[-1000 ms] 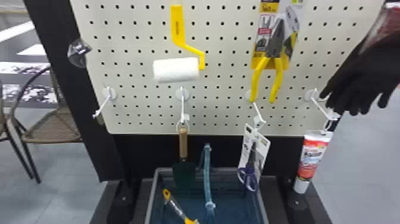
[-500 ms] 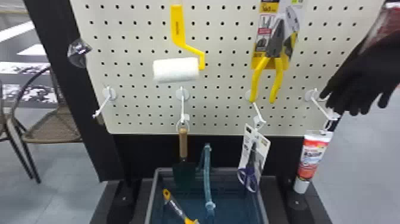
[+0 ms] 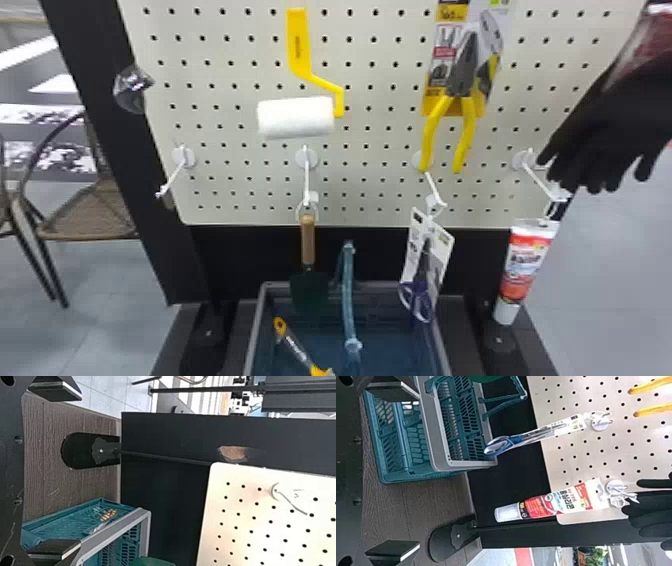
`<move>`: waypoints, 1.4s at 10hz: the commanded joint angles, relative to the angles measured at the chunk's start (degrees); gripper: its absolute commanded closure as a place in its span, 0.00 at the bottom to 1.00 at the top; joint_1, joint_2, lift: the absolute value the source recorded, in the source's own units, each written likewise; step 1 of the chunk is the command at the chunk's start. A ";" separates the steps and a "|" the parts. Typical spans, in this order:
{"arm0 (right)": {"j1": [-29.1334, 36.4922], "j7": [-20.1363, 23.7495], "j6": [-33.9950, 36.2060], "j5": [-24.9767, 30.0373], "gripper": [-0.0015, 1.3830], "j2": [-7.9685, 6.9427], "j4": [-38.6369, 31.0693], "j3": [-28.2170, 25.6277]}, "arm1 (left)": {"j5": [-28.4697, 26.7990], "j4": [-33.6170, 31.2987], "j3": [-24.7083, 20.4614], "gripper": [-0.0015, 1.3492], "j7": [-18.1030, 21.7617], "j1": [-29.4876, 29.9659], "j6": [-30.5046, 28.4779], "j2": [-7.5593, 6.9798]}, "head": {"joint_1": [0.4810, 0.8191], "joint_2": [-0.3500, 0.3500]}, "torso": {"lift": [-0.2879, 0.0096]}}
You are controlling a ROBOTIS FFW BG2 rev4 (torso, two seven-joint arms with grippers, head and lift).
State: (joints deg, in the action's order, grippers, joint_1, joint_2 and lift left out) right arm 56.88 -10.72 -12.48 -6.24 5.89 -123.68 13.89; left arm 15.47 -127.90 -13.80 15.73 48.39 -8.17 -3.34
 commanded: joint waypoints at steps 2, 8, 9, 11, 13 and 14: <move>0.00 0.00 0.00 0.00 0.00 0.00 0.00 0.00 | 0.00 0.00 0.00 0.00 0.00 0.00 0.00 0.00 | 0.20 0.50 | 0.63; 0.00 0.00 0.00 0.00 0.00 0.00 0.00 0.00 | 0.00 0.00 0.00 0.00 0.00 0.00 0.00 0.00 | 0.20 0.50 | 0.63; 0.00 0.00 0.00 0.00 0.00 0.00 0.00 0.00 | 0.00 0.00 0.00 0.00 0.00 0.00 0.00 0.00 | 0.20 0.50 | 0.63; 0.00 0.00 0.00 0.00 0.00 0.00 0.00 0.00 | 0.00 0.00 0.00 0.00 0.00 0.00 0.00 0.00 | 0.20 0.50 | 0.63; 0.00 0.00 0.00 0.00 0.00 0.00 0.00 0.00 | 0.00 0.00 0.00 0.00 0.00 0.00 0.00 0.00 | 0.20 0.50 | 0.63; 0.00 0.00 0.00 0.00 0.00 0.00 0.00 0.00 | 0.00 0.00 0.00 0.00 0.00 0.00 0.00 0.00 | 0.20 0.50 | 0.63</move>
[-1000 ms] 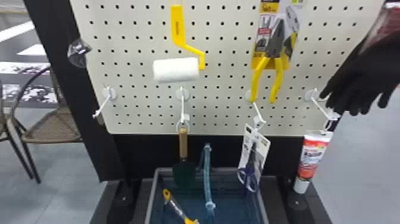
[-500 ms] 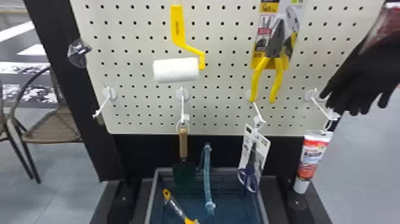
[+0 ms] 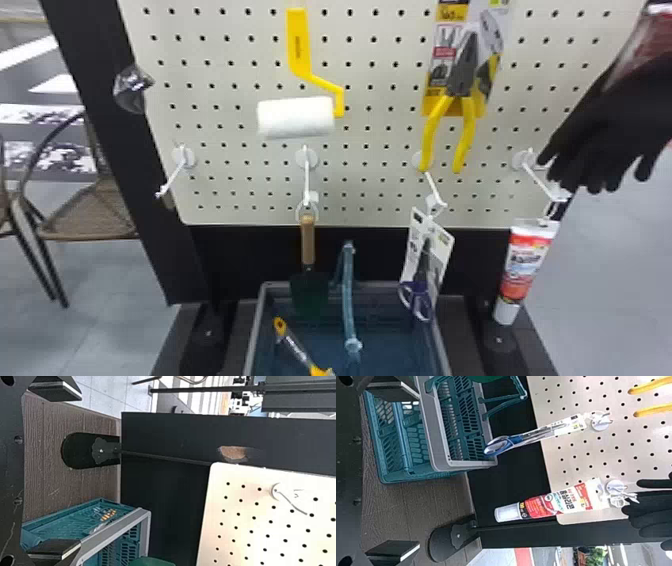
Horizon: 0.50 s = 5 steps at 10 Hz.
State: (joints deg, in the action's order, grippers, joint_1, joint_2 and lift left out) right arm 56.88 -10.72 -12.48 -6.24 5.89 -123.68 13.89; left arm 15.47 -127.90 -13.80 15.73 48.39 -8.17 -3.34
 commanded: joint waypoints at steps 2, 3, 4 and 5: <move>0.00 0.00 0.00 0.00 0.00 0.00 0.00 0.00 | 0.00 0.00 0.00 0.00 0.00 0.00 0.00 0.00 | 0.20 0.50 | 0.63; 0.00 0.00 0.00 0.00 0.00 0.00 0.00 0.00 | 0.00 0.00 0.00 0.00 0.00 0.00 0.00 0.00 | 0.20 0.50 | 0.63; 0.00 0.00 0.00 0.00 0.00 0.00 0.00 0.00 | 0.00 0.00 0.00 0.00 0.00 0.00 0.00 0.00 | 0.20 0.50 | 0.63; 0.00 0.00 0.00 0.00 0.00 0.00 0.00 0.00 | 0.00 0.00 0.00 0.00 0.00 0.00 0.00 0.00 | 0.20 0.50 | 0.63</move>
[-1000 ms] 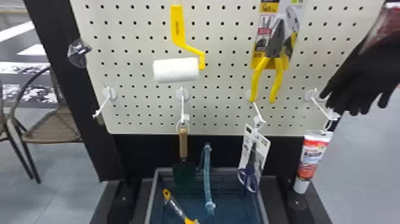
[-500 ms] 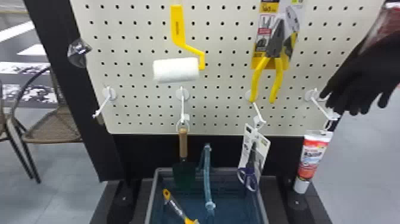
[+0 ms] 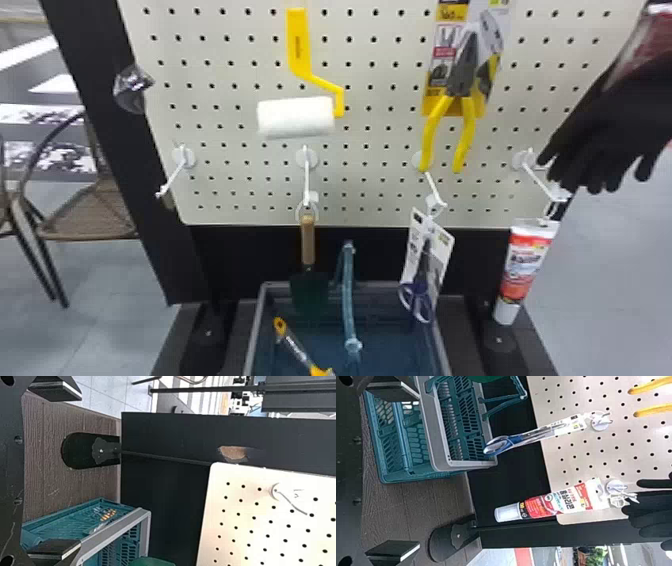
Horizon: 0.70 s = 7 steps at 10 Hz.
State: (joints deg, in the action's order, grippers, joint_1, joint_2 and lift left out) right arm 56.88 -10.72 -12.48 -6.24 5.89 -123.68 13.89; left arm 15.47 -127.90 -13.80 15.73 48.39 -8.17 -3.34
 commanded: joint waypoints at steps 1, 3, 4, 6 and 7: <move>0.00 0.00 0.00 0.00 0.00 0.00 0.00 0.00 | 0.00 0.00 0.00 0.00 0.00 0.00 0.00 0.00 | 0.20 0.50 | 0.63; 0.00 0.00 0.00 0.00 0.00 0.00 0.00 0.00 | 0.00 0.00 0.00 0.00 0.00 0.00 0.00 0.00 | 0.20 0.50 | 0.63; 0.00 0.00 0.00 0.00 0.00 0.00 0.00 0.00 | 0.00 0.00 0.00 0.00 0.00 0.00 0.00 0.00 | 0.20 0.50 | 0.63; 0.00 0.00 0.00 0.00 0.00 0.00 0.00 0.00 | 0.00 0.00 0.00 0.00 0.00 0.00 0.00 0.00 | 0.20 0.50 | 0.63; 0.00 0.00 0.00 0.00 0.00 0.00 0.00 0.00 | 0.00 0.00 0.00 0.00 0.00 0.00 0.00 0.00 | 0.20 0.50 | 0.63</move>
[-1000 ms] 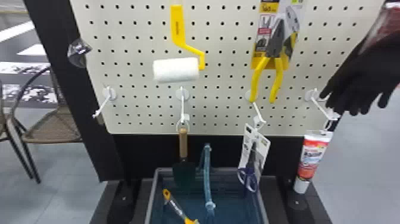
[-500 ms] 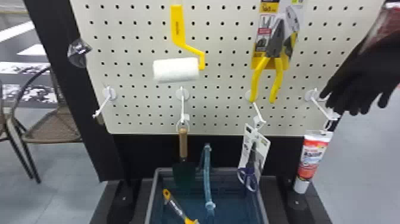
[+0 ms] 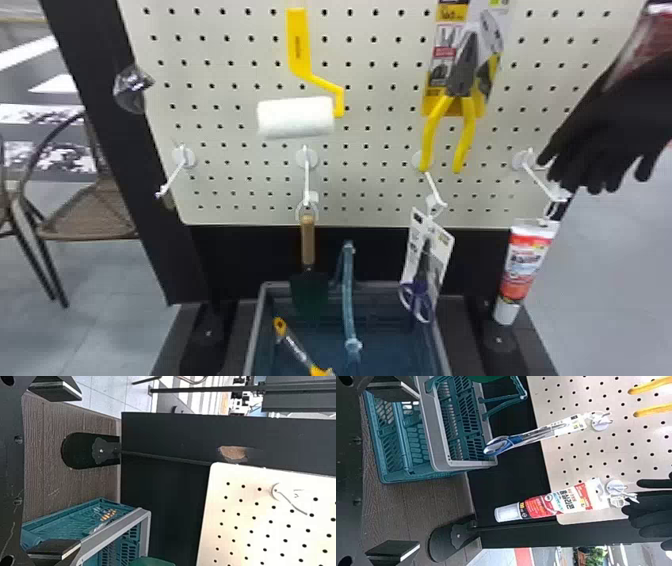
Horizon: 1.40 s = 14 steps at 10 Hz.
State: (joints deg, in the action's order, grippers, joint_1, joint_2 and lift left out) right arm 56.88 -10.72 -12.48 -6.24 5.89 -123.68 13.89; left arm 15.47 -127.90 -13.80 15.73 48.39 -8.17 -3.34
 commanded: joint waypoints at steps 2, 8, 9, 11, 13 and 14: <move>0.00 0.00 0.00 0.00 0.00 0.00 0.00 0.00 | 0.00 0.00 0.00 0.00 0.00 0.00 0.00 0.00 | 0.20 0.50 | 0.63; 0.00 0.00 0.00 0.00 0.00 0.00 0.00 0.00 | 0.00 0.00 0.00 0.00 0.00 0.00 0.00 0.00 | 0.20 0.50 | 0.63; 0.00 0.00 0.00 0.00 0.00 0.00 0.00 0.00 | 0.00 0.00 0.00 0.00 0.00 0.00 0.00 0.00 | 0.20 0.50 | 0.63; 0.00 0.00 0.00 0.00 0.00 0.00 0.00 0.00 | 0.00 0.00 0.00 0.00 0.00 0.00 0.00 0.00 | 0.20 0.50 | 0.63; 0.00 0.00 0.00 0.00 0.00 0.00 0.00 0.00 | 0.00 0.00 0.00 0.00 0.00 0.00 0.00 0.00 | 0.20 0.50 | 0.63; 0.00 0.00 0.00 0.00 0.00 0.00 0.00 0.00 | 0.00 0.00 0.00 0.00 0.00 0.00 0.00 0.00 | 0.20 0.50 | 0.63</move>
State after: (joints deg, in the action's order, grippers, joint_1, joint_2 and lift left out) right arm 56.88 -10.72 -12.48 -6.24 5.89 -123.68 13.89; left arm 15.47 -127.90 -13.80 15.73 48.39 -8.17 -3.34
